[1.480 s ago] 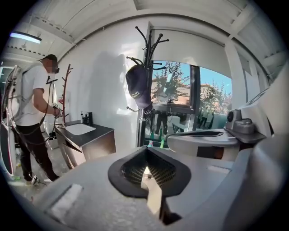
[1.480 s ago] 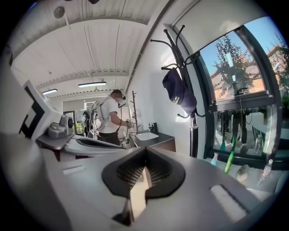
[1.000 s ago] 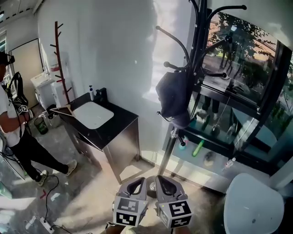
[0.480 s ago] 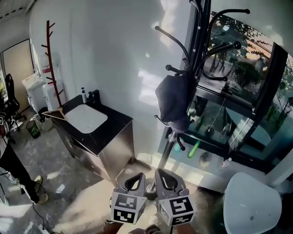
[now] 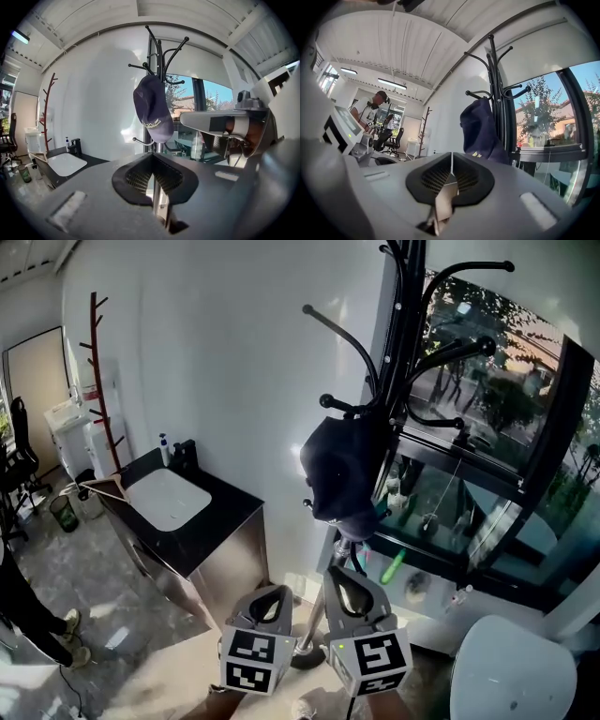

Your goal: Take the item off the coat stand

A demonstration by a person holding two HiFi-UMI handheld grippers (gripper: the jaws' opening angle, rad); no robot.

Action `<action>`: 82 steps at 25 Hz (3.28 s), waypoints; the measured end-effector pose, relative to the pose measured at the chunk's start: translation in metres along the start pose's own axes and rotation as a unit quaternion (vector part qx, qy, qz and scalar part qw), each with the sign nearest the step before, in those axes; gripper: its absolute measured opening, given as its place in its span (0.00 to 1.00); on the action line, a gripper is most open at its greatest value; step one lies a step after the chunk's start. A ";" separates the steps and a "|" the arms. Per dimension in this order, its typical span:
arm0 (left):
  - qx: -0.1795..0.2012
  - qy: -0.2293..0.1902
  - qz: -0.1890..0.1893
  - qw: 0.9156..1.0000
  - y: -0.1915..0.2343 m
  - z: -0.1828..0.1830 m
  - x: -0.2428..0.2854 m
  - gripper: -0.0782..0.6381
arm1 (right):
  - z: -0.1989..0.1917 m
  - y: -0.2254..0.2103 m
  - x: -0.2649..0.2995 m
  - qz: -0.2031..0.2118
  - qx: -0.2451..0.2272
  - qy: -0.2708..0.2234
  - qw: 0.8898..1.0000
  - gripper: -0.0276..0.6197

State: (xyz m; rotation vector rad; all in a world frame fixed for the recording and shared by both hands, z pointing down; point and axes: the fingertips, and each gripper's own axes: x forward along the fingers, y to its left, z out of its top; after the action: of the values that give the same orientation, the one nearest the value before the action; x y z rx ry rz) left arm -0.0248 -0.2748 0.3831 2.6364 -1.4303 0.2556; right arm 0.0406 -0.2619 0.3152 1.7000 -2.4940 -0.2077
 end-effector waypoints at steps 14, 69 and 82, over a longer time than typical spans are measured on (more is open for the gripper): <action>0.002 -0.018 0.028 0.999 0.012 0.030 0.051 0.11 | 0.064 -0.080 0.051 -0.007 -0.023 -0.069 0.997 0.18; -0.033 -0.022 0.124 0.992 0.074 0.017 -0.002 0.11 | 0.113 -0.026 0.090 0.056 -0.034 -0.143 0.988 0.10; -0.050 -0.031 0.165 0.985 0.091 -0.002 -0.056 0.11 | 0.051 0.040 0.065 0.084 0.008 -0.087 0.993 0.10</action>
State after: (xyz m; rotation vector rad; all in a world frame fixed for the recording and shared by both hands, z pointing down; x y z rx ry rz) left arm -0.1313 -0.2777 0.3761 2.3388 -1.8455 0.1298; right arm -0.0282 -0.3059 0.2728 1.5278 -2.7541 -0.3357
